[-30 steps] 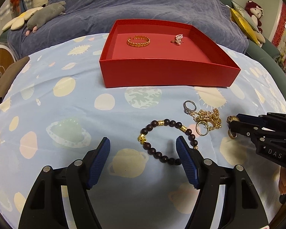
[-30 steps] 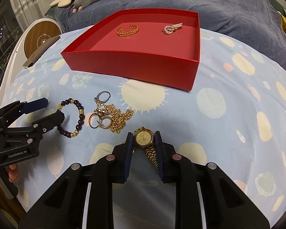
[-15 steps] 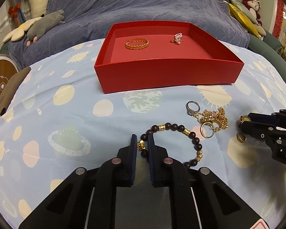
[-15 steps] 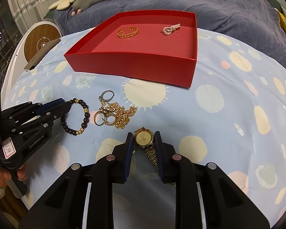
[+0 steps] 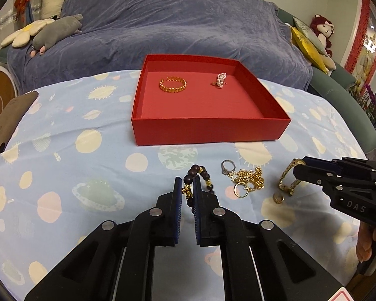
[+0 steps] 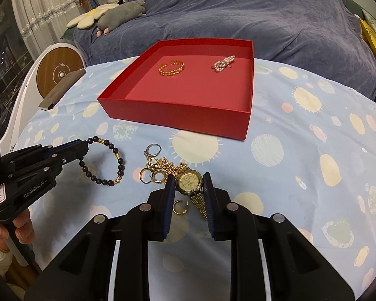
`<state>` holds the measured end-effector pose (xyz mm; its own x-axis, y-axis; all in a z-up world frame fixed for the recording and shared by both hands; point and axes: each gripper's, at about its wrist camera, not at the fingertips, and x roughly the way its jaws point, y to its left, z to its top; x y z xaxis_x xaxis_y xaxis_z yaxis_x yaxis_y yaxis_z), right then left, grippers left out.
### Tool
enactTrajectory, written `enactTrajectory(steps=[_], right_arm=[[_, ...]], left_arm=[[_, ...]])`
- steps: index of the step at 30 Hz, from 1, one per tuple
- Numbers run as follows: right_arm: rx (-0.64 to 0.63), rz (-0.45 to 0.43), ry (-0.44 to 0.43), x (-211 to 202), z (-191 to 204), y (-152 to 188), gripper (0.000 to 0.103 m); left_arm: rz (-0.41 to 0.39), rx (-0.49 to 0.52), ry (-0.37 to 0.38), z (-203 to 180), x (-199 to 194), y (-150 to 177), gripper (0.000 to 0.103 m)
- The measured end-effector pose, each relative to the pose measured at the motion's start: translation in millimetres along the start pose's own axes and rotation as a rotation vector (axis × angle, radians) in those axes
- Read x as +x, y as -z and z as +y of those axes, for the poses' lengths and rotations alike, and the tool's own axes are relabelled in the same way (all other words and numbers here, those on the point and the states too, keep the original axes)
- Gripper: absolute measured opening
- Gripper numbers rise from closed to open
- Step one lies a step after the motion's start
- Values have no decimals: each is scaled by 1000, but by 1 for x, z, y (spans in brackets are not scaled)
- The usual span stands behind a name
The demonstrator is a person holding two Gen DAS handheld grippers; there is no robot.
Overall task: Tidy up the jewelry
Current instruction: 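Carry bracelet and watch into the red box and open both grippers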
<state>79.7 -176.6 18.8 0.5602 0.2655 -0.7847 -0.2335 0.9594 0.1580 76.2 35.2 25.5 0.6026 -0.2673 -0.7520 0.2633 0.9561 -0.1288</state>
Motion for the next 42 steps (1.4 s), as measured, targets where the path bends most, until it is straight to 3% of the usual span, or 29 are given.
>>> enactTrajectory(steps=[9, 19, 24, 32, 35, 37, 40, 42], right_arm=[[21, -91, -4, -25, 3, -24, 21], [31, -198, 13, -32, -14, -99, 21], [46, -174, 31, 1, -24, -124, 21], [89, -79, 46, 66, -40, -134, 22], [115, -129, 73, 71, -43, -138, 28], [122, -163, 74, 61, -43, -139, 35], [115, -189, 59, 42, -41, -134, 38], [104, -195, 54, 29, -39, -127, 38]], left_arm=[[-93, 8, 15, -7, -28, -26, 6], [-195, 35, -16, -11, -29, -103, 6], [-163, 10, -10, -6, 6, -127, 6], [-64, -35, -22, 8, 67, -124, 8], [-58, -53, -65, 14, 78, -125, 18], [-75, -55, -95, 17, 76, -125, 40], [-114, -51, -118, 22, 65, -124, 53], [-121, -54, -123, 24, 57, -123, 55]])
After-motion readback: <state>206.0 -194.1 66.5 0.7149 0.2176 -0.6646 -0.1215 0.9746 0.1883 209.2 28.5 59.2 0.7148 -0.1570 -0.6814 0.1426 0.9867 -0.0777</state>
